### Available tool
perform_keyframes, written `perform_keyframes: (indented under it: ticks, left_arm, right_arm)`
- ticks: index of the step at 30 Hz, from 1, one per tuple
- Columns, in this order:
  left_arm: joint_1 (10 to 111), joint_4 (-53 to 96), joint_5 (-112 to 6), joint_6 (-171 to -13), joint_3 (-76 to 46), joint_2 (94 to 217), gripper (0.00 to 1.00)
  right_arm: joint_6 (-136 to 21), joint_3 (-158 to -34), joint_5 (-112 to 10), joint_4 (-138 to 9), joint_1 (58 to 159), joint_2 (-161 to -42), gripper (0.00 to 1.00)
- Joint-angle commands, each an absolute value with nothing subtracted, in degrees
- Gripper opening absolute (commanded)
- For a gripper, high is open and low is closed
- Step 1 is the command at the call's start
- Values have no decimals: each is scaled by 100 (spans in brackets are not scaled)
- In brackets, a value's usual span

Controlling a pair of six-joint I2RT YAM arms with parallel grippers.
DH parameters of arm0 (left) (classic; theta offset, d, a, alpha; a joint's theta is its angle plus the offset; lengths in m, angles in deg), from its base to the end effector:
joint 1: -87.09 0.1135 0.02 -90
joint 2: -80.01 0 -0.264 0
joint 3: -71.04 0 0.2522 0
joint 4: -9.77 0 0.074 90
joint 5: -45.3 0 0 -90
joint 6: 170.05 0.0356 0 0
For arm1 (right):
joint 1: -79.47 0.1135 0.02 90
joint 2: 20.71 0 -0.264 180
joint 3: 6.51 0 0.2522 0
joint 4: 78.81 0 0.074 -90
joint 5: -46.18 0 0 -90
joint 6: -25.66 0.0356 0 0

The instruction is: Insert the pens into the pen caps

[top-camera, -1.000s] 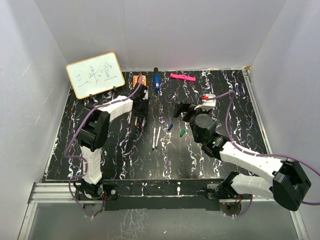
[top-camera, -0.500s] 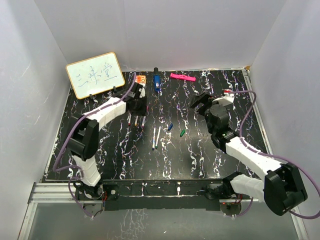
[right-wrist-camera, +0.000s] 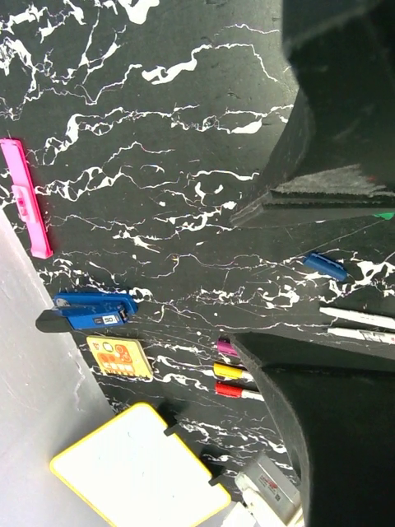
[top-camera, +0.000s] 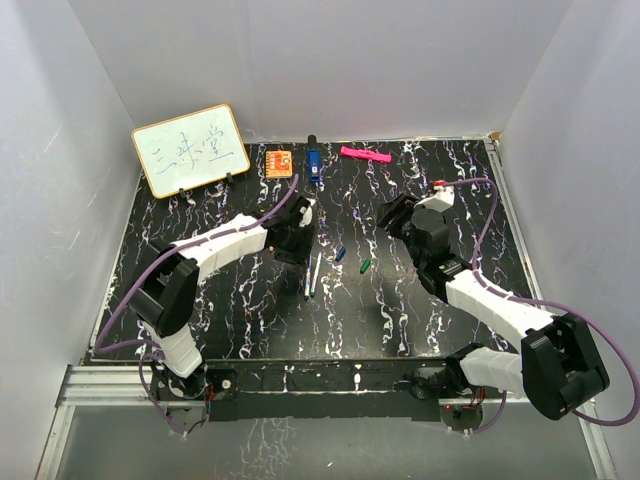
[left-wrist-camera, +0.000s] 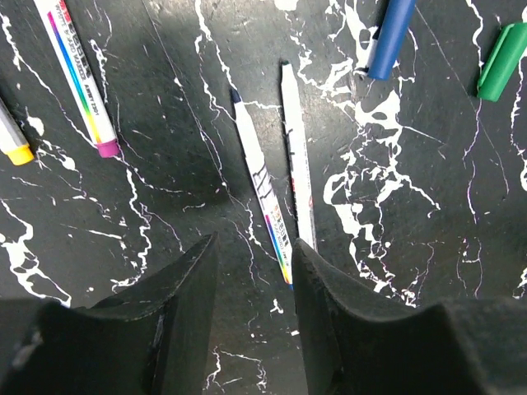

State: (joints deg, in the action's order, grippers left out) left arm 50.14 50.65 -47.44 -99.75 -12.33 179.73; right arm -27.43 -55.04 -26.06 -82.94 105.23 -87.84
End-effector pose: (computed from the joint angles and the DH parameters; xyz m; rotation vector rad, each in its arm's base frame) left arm 0.2914 -0.2213 0.2106 0.4125 2.5961 -0.4220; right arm 0.2397 0.1036 0.2493 0.3972 1.7954 0.4918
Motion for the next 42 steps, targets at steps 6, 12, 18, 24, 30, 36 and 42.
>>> perform_keyframes:
  ticks: [6,12,18,24,30,36,42]
  left_arm:
    - [4926,5312,-4700,-10235,-1196,18005,40]
    - [4846,5179,-4742,-10311,-1223,18334,41]
    - [4790,5102,-4729,-10351,-1262,18565,41]
    - [4772,5168,-4662,-10336,-1366,18741,41]
    - [4722,5531,-4340,-10290,-1532,19007,41]
    - [4666,6016,-3405,-10290,-1726,19405,38]
    - [4668,6527,-2622,-10202,-1978,19850,35]
  right_arm:
    - [-2733,-5661,-2676,-8116,10524,-8837,57]
    - [-2798,-5620,-2638,-8100,10523,-8817,57]
    - [-2830,-5613,-2659,-8104,10522,-8838,57]
    - [-2804,-5624,-2759,-8147,10524,-8883,57]
    - [-2767,-5627,-2811,-8169,10532,-8884,57]
    - [-2726,-5573,-2877,-8252,10529,-8858,57]
    - [-2732,-5551,-2866,-8256,10530,-8814,57]
